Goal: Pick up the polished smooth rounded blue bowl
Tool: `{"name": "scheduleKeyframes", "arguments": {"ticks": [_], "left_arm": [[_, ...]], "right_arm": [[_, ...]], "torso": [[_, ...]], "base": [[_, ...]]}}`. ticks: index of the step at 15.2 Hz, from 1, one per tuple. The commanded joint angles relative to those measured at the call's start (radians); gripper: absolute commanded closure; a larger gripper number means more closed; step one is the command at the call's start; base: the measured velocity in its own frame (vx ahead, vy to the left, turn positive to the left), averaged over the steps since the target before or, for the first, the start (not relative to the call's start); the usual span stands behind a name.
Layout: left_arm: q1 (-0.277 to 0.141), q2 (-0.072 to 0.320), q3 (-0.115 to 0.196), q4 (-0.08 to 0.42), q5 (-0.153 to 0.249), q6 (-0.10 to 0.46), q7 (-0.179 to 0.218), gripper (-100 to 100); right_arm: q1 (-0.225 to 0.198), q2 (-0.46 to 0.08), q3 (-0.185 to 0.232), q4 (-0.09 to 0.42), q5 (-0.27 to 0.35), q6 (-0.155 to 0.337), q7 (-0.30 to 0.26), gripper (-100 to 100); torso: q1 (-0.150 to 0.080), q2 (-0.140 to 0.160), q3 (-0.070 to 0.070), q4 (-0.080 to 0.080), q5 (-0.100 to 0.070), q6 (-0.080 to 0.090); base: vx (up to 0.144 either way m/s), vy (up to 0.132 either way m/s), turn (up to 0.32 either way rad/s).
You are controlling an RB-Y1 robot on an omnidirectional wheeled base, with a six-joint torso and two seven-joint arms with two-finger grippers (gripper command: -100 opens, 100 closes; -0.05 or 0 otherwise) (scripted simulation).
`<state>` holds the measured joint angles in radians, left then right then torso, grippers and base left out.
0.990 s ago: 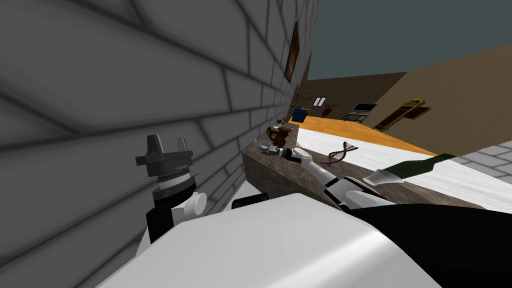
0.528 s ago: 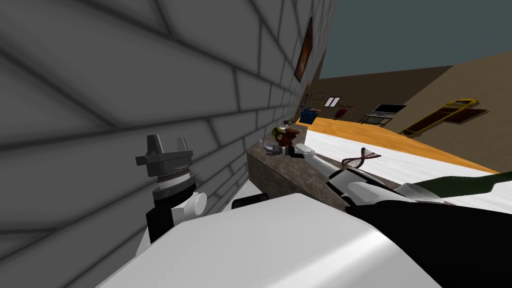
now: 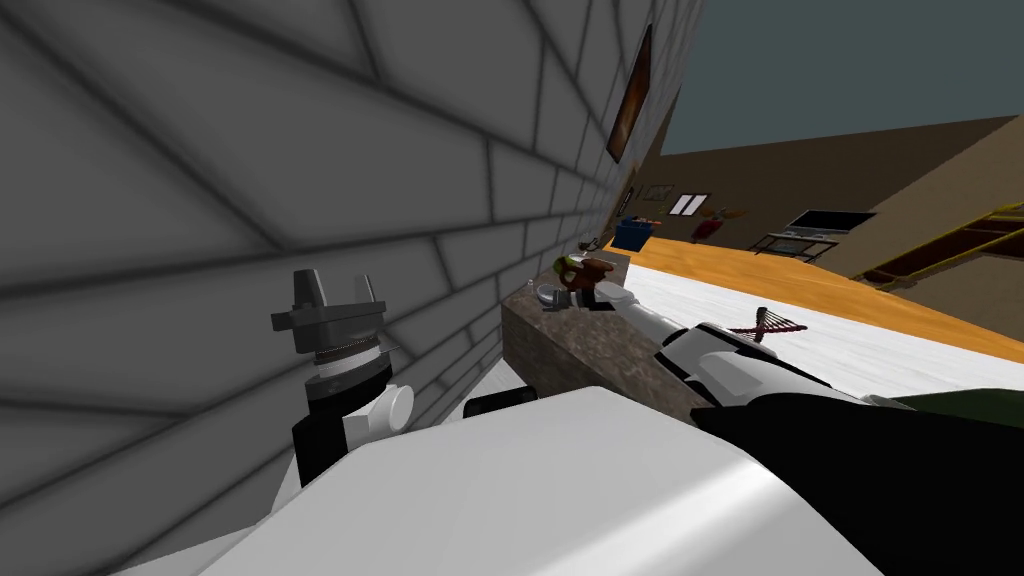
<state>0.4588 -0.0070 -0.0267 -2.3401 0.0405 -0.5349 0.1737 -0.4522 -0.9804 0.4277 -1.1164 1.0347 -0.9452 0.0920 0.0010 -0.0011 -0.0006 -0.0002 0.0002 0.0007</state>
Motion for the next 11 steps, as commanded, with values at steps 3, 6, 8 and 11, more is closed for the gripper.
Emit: {"name": "scheduleKeyframes", "arguments": {"ticks": [3, 6, 8, 11], "left_arm": [[0.000, 0.000, 0.000, 0.000, 0.000, 0.000, 0.000, 0], [0.000, 0.000, 0.000, 0.000, 0.000, 0.000, 0.000, 0], [0.000, 0.000, 0.000, 0.000, 0.000, 0.000, 0.000, 0], [0.000, 0.000, 0.000, 0.000, 0.000, 0.000, 0.000, 0]], "right_arm": [[-0.079, -0.057, 0.062, 0.107, 0.085, -0.050, 0.021, -100], [-0.112, -0.080, 0.093, 0.170, 0.140, -0.073, 0.031, -100], [-0.112, -0.080, 0.093, 0.200, 0.153, -0.073, 0.031, -100], [-0.143, -0.100, 0.124, 0.251, 0.200, -0.095, 0.040, -100]], "torso": [[0.001, 0.000, 0.000, 0.000, 0.000, -0.001], [0.001, 0.000, 0.000, 0.000, 0.000, 0.000], [0.002, 0.000, 0.000, 0.000, 0.000, -0.001], [0.002, 0.001, 0.000, 0.000, 0.001, -0.001]], "base": [[-0.004, 0.025, 0.229], [0.001, 0.029, 0.151], [-0.001, 0.029, 0.139], [-0.005, 0.031, 0.160]]}}
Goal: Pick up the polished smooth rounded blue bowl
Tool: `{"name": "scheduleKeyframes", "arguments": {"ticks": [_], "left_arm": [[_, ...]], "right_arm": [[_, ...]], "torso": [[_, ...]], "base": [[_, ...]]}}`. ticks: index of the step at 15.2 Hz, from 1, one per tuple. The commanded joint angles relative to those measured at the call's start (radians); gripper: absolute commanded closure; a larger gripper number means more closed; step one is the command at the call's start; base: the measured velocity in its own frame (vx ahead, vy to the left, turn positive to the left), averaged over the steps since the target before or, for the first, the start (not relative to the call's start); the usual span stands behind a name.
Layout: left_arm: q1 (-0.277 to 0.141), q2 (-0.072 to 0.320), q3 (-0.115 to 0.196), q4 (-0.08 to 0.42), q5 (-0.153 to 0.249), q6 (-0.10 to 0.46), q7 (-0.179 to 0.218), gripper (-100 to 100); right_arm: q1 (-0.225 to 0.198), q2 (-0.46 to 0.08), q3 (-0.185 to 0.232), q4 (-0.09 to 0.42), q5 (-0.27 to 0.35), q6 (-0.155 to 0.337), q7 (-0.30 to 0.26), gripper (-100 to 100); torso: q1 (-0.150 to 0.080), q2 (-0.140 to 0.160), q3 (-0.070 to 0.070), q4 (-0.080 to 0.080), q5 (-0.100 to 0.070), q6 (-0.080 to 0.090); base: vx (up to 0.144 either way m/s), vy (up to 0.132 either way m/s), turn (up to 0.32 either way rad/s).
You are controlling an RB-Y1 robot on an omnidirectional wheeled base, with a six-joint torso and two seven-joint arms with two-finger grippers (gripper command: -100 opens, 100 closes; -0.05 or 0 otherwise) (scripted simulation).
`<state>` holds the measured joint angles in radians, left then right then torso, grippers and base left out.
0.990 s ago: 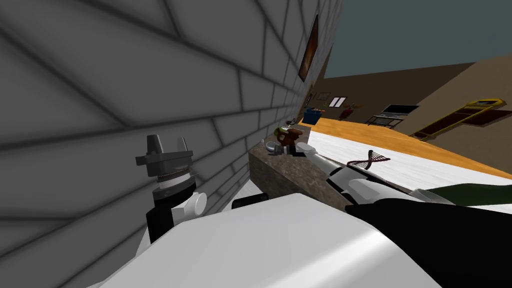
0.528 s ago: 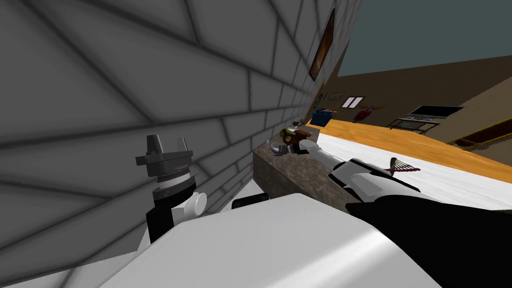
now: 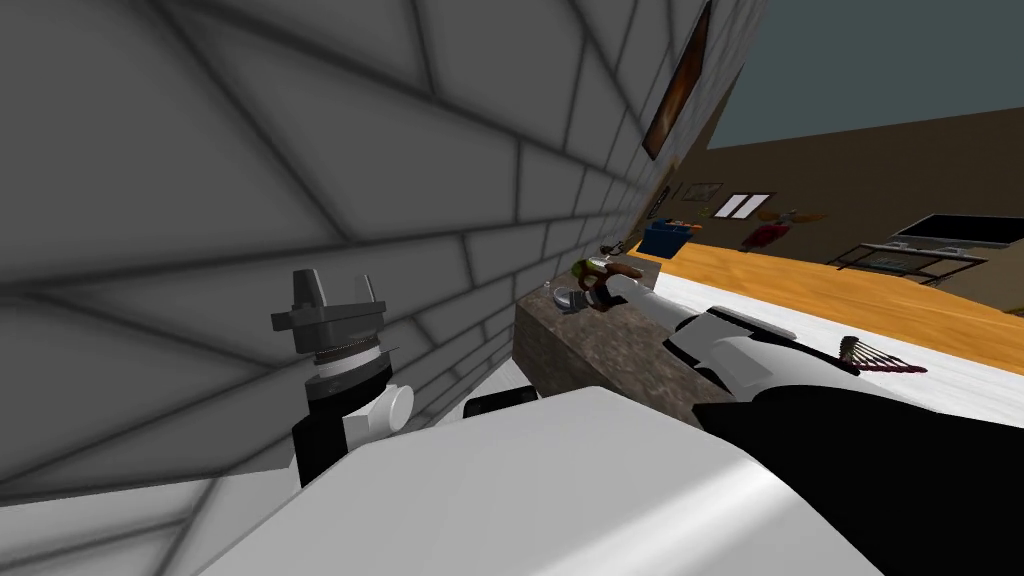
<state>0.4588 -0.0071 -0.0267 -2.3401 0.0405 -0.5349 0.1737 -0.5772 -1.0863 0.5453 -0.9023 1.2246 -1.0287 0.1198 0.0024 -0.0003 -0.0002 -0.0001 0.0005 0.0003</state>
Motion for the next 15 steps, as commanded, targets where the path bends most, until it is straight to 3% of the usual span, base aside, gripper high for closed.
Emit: {"name": "scheduleKeyframes", "arguments": {"ticks": [1, 2, 5, 6, 7, 8, 10, 11, 14, 15], "left_arm": [[0.000, 0.000, 0.000, 0.000, 0.000, 0.000, 0.000, 0], [0.000, 0.000, 0.000, 0.000, 0.000, 0.000, 0.000, 0], [0.000, 0.000, 0.000, 0.000, 0.000, 0.000, 0.000, 0], [0.000, 0.000, 0.000, 0.000, 0.000, 0.000, 0.000, 0], [0.000, 0.000, 0.000, 0.000, 0.000, 0.000, 0.000, 0], [0.000, 0.000, 0.000, 0.000, 0.000, 0.000, 0.000, 0], [0.000, 0.000, 0.000, 0.000, 0.000, 0.000, 0.000, 0], [0.000, 0.000, 0.000, 0.000, 0.000, 0.000, 0.000, 0], [0.000, 0.000, 0.000, 0.000, 0.000, 0.000, 0.000, 0], [0.000, 0.000, 0.000, 0.000, 0.000, 0.000, 0.000, 0]], "right_arm": [[-0.018, 0.006, 0.007, 0.043, 0.010, -0.012, 0.012, -100], [-0.048, -0.012, 0.038, 0.066, 0.055, -0.034, 0.021, -100], [-0.074, -0.027, 0.068, 0.151, 0.100, -0.056, 0.029, -100], [-0.099, -0.040, 0.097, 0.201, 0.134, -0.077, 0.037, -100], [-0.099, -0.040, 0.097, 0.202, 0.142, -0.077, 0.037, -100], [-0.122, -0.051, 0.126, 0.230, 0.175, -0.097, 0.045, -100], [-0.122, -0.051, 0.126, 0.234, 0.181, -0.097, 0.045, -100], [-0.122, -0.051, 0.126, 0.250, 0.181, -0.097, 0.045, -100], [-0.160, -0.068, 0.179, 0.333, 0.253, -0.134, 0.058, -100], [-0.160, -0.068, 0.179, 0.335, 0.253, -0.134, 0.058, -100]], "torso": [[0.000, 0.000, 0.000, 0.000, 0.000, 0.000], [-0.001, 0.000, 0.000, 0.000, 0.000, 0.000], [0.002, 0.000, 0.000, 0.000, 0.000, -0.001], [0.002, 0.000, 0.000, 0.000, 0.001, -0.001], [0.002, 0.000, 0.000, 0.000, 0.001, -0.001], [0.002, 0.000, 0.000, 0.000, 0.001, 0.000], [0.002, 0.000, 0.000, 0.000, 0.001, -0.001], [0.001, 0.000, 0.000, 0.000, 0.000, 0.000], [0.001, 0.000, 0.000, 0.000, 0.000, -0.001], [0.002, 0.000, 0.000, 0.000, 0.001, -0.001]], "base": [[-0.003, 0.016, -0.020], [-0.007, 0.031, 0.128], [-0.004, 0.050, 0.242], [0.002, 0.061, 0.220], [0.002, 0.058, 0.185], [0.001, 0.059, 0.250], [0.000, 0.044, 0.103], [0.000, 0.022, -0.021], [-0.001, 0.043, 0.176], [0.005, 0.052, 0.161]]}}
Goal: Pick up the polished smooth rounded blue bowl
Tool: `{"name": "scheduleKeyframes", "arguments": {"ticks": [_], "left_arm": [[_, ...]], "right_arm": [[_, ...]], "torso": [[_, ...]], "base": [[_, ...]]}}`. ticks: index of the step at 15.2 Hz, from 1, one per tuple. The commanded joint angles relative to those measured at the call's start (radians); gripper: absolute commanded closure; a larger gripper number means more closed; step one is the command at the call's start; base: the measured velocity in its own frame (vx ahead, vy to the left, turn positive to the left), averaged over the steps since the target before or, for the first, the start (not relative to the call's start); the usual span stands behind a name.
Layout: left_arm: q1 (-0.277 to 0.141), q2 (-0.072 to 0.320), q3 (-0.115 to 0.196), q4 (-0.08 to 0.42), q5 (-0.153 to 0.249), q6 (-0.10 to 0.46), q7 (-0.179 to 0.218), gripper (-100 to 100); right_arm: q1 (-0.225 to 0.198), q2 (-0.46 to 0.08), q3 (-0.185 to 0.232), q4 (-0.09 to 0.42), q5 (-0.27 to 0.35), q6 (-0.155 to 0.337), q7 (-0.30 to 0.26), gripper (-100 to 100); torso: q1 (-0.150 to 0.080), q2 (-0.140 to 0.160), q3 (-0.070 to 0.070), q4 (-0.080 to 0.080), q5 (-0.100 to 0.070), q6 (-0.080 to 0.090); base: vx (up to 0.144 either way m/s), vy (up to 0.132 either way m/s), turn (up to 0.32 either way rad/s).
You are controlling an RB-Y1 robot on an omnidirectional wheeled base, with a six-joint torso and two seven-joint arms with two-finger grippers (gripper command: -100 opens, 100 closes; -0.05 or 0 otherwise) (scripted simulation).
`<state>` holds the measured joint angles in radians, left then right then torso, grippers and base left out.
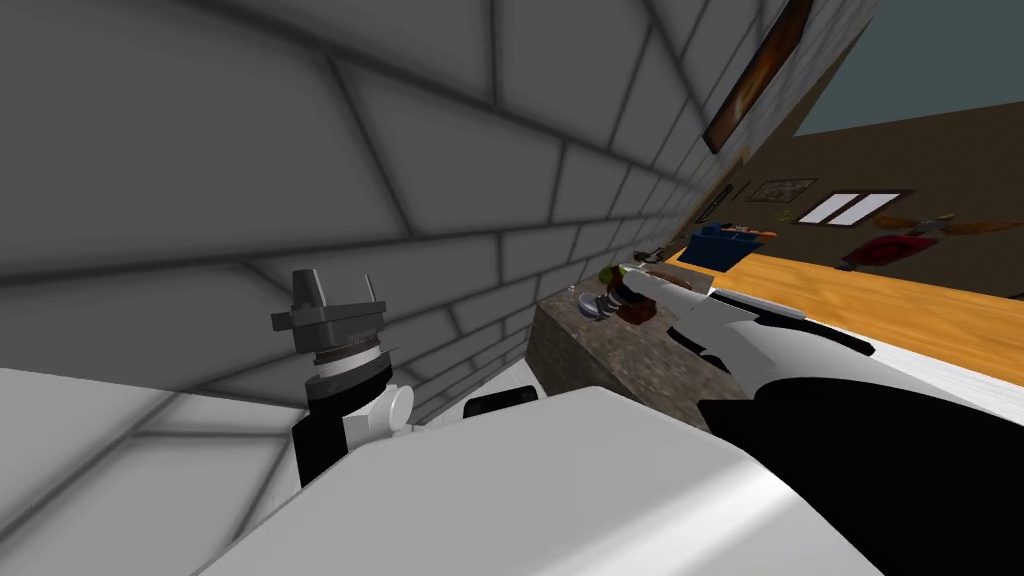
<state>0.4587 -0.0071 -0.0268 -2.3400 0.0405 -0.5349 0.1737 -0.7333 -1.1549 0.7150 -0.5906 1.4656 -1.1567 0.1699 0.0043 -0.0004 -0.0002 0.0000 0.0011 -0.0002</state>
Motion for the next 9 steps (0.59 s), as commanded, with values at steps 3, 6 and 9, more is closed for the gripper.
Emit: {"name": "scheduleKeyframes", "arguments": {"ticks": [3, 6, 9], "left_arm": [[0.000, 0.000, 0.000, 0.000, 0.000, 0.000, 0.000, 0], [0.000, 0.000, 0.000, 0.000, 0.000, 0.000, 0.000, 0], [0.000, 0.000, 0.000, 0.000, 0.000, 0.000, 0.000, 0]], "right_arm": [[-0.020, -0.006, 0.033, 0.061, 0.044, -0.022, 0.014, -100], [-0.033, -0.011, 0.054, 0.095, 0.072, -0.037, 0.020, -100], [-0.062, -0.020, 0.103, 0.169, 0.134, -0.071, 0.032, -100]], "torso": [[0.000, 0.000, 0.000, 0.000, 0.000, 0.000], [0.000, 0.000, 0.000, 0.000, 0.000, 0.000], [-0.001, 0.000, 0.000, 0.000, 0.000, 0.000]], "base": [[0.004, 0.047, 0.128], [0.000, 0.039, 0.090], [0.005, 0.047, 0.173]]}}
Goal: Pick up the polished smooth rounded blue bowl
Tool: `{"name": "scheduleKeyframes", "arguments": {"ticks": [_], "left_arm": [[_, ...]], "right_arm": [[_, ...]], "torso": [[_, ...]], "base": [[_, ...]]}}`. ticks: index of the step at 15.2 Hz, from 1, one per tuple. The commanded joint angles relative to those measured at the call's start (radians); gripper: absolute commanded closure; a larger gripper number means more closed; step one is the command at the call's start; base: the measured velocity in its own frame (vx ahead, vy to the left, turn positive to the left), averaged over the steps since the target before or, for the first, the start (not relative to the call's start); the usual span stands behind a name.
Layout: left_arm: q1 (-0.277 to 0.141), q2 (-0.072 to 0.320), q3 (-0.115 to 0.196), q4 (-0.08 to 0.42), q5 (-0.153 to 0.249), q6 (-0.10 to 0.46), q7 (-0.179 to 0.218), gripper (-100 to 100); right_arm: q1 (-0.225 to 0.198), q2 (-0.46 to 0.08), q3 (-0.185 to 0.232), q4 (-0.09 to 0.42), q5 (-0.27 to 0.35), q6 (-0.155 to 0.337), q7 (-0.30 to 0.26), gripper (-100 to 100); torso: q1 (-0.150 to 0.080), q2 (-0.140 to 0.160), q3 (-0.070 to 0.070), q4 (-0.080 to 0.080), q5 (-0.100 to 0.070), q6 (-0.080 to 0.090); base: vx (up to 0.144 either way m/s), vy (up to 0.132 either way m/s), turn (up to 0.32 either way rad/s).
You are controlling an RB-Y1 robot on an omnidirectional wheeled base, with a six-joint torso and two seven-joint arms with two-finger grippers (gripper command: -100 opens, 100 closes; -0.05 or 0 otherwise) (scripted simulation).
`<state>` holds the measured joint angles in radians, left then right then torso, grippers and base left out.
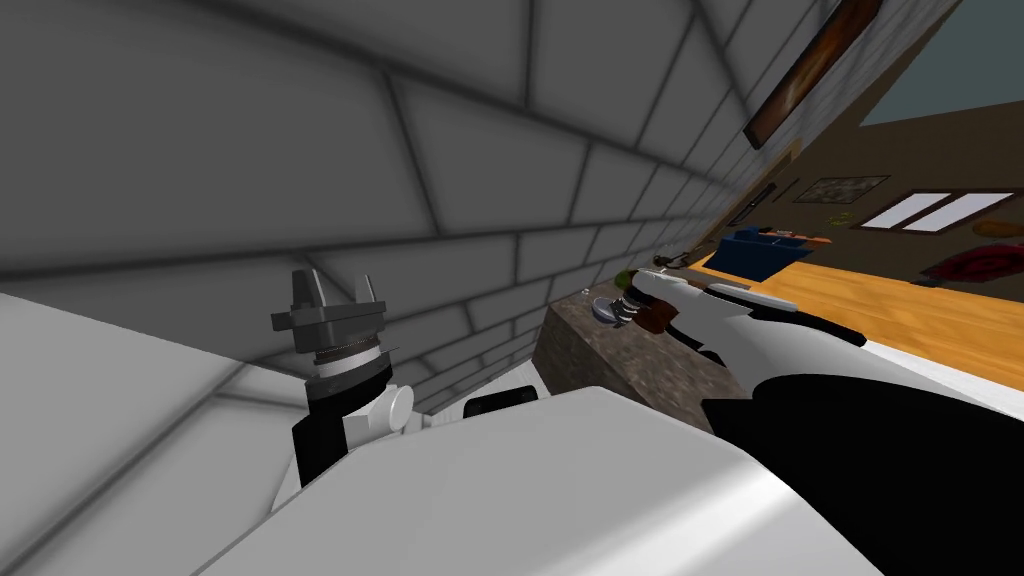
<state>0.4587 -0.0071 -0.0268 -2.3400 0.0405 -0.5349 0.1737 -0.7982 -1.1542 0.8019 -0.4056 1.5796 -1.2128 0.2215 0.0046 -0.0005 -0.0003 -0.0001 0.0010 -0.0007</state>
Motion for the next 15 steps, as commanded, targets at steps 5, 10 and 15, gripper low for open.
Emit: {"name": "scheduleKeyframes", "arguments": {"ticks": [5, 10, 15], "left_arm": [[0.000, 0.000, 0.000, 0.000, 0.000, 0.000, 0.000, 0], [0.000, 0.000, 0.000, 0.000, 0.000, 0.000, 0.000, 0], [0.000, 0.000, 0.000, 0.000, 0.000, 0.000, 0.000, 0]], "right_arm": [[0.024, 0.017, 0.024, 0.024, 0.017, 0.020, -0.003, -100], [0.038, 0.020, 0.023, 0.015, 0.012, 0.032, -0.009, 100], [0.002, -0.003, 0.023, 0.018, 0.025, -0.007, -0.002, 100]], "torso": [[-0.003, 0.001, 0.000, 0.000, -0.001, 0.001], [-0.006, 0.001, 0.000, 0.000, -0.002, 0.001], [-0.005, 0.001, 0.001, 0.000, -0.003, 0.001]], "base": [[0.005, 0.019, 0.068], [0.009, -0.026, 0.010], [-0.005, 0.012, -0.012]]}}
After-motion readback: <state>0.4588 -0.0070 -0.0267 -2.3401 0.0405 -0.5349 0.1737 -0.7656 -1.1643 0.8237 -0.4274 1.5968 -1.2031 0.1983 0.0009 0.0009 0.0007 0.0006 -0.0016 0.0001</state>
